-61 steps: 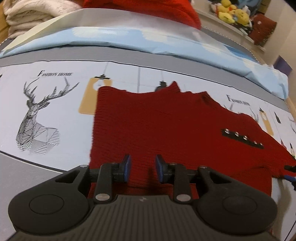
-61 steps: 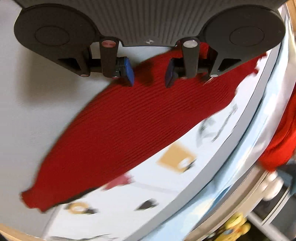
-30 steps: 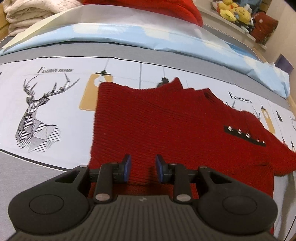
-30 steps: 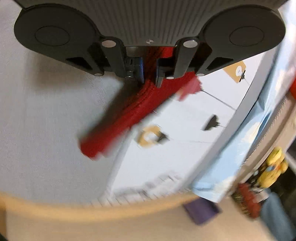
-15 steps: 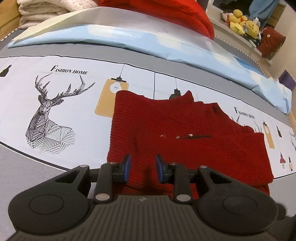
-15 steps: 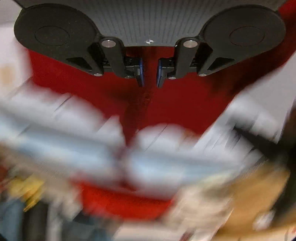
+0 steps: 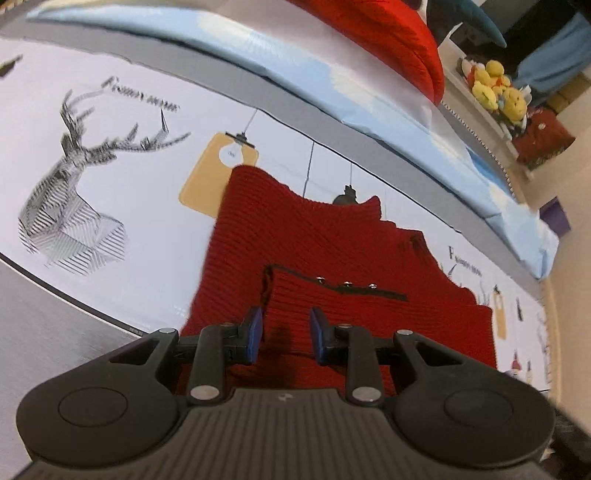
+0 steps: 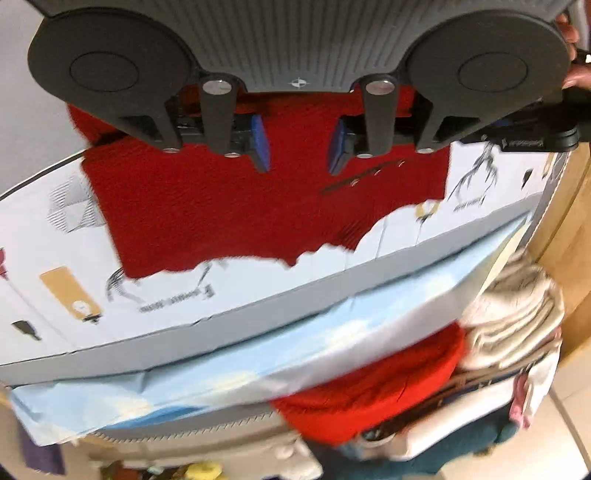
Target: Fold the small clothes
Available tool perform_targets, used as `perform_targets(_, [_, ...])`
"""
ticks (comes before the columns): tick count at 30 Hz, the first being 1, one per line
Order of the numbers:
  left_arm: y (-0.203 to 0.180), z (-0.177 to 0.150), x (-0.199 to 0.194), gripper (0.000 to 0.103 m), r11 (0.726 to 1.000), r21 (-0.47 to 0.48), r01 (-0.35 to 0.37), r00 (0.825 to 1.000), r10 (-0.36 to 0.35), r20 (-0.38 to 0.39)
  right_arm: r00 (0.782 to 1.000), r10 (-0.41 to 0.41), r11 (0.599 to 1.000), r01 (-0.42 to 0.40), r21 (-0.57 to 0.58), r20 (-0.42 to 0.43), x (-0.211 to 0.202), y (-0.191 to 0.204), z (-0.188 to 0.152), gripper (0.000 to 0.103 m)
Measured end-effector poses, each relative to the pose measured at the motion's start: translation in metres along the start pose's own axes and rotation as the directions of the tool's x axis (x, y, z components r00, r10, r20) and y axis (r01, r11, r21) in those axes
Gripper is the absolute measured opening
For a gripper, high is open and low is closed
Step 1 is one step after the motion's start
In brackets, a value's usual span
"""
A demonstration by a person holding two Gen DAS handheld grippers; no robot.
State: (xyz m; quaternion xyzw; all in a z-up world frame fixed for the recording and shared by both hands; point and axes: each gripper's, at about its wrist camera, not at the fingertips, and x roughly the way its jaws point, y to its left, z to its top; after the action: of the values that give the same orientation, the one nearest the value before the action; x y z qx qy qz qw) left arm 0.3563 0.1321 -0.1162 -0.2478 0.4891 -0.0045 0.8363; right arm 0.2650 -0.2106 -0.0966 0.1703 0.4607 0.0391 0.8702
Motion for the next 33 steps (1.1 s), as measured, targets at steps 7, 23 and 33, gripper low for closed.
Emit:
perform_targets(7, [0.007, -0.007, 0.027, 0.033, 0.999, -0.024, -0.032, 0.999, 0.031, -0.037, 0.994, -0.058, 0.997, 0.062, 0.043, -0.090, 0.028, -0.032, 0.007, 0.040])
perform_targets(23, [-0.011, -0.017, 0.031, 0.001, 0.988, 0.121, -0.093, 0.995, 0.090, 0.031, 0.986, -0.117, 0.987, 0.129, 0.091, -0.122, 0.038, -0.052, 0.008, 0.041])
perform_targets(33, [-0.019, 0.002, -0.020, 0.001, 0.986, 0.121, -0.112, 0.970, 0.082, 0.227, 0.985, -0.128, 0.983, 0.141, 0.114, -0.115, 0.042, -0.052, 0.009, 0.041])
